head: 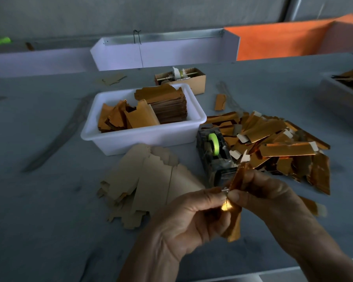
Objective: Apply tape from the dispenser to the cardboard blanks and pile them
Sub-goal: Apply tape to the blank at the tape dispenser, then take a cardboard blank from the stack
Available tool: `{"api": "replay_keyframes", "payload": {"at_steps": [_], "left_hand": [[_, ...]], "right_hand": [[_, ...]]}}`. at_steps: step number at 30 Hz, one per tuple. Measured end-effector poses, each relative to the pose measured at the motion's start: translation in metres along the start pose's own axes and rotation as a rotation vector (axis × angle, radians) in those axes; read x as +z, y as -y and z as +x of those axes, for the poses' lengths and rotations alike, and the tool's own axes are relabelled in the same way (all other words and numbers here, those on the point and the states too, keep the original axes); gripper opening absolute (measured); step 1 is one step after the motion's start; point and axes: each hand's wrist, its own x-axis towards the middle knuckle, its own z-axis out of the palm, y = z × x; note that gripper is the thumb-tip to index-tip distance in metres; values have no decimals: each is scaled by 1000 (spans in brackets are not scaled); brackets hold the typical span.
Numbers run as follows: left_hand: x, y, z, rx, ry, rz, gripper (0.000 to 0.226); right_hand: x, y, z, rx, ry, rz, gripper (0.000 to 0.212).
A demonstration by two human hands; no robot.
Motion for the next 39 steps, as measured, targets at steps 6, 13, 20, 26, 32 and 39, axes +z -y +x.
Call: {"api": "replay_keyframes", "payload": {"at_steps": [6,13,20,26,32,39], "left_hand": [[-3,2,1,-20,37,-81,16],[-23,8,19,709,-813,1311,5],[-36,29,34,213,-932,2139,76],[-36,13,21,578,-1034,1831,71],[-44,-3,14,663,-1077,1395,59],[-20,-5,-5,928,-1015,1268,56]], "right_hand": [[-9,4,11,31,228,-40,15],[-31,17,56,125,-290,-23,13],[-40,14,59,104,-742,-340,37],[-17,-14,11,74,-538,-207,14],[9,-22,-9,98,-318,-109,25],[36,-19,-5,212,-166,-6,38]]}}
